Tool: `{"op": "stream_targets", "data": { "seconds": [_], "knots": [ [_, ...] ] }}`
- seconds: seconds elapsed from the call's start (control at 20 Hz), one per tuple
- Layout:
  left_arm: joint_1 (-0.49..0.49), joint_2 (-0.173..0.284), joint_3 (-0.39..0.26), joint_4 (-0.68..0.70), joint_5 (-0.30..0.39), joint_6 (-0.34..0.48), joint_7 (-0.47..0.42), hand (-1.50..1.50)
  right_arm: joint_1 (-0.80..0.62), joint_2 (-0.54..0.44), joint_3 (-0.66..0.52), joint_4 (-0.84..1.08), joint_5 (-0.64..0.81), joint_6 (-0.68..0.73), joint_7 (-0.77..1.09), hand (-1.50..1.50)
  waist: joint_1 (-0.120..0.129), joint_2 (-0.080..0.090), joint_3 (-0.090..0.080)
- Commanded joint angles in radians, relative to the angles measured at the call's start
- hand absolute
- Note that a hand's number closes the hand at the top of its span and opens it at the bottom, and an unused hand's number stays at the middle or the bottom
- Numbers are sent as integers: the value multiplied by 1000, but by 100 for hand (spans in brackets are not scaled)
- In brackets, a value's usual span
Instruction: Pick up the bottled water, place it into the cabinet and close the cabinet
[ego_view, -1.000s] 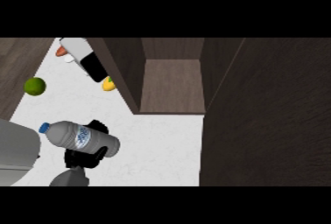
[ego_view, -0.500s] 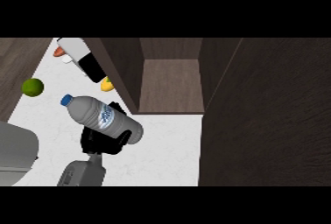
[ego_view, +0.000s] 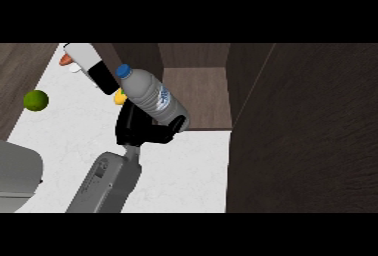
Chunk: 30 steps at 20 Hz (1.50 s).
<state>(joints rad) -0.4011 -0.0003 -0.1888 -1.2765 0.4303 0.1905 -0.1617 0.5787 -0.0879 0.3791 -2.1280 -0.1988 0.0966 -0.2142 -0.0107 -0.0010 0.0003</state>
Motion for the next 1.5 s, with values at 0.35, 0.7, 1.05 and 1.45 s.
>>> {"op": "stream_targets", "data": {
  "seconds": [0.35,0.7,1.05,1.45],
  "knots": [
    [-294,1,-47,219,-94,251,-17,150,-20,-21,-29,32,-43,26,-18,-150,-26,7,0],
    [-325,30,-36,280,-150,308,-1,150,-13,-24,-9,13,-47,33,-11,-150,-49,12,0],
    [-364,77,-60,311,-204,412,85,150,-48,-19,2,50,-26,33,-6,-150,-65,20,0],
    [-352,112,-100,353,-260,492,85,150,-63,-11,18,41,-29,28,8,-150,-76,26,0]
  ]
}}
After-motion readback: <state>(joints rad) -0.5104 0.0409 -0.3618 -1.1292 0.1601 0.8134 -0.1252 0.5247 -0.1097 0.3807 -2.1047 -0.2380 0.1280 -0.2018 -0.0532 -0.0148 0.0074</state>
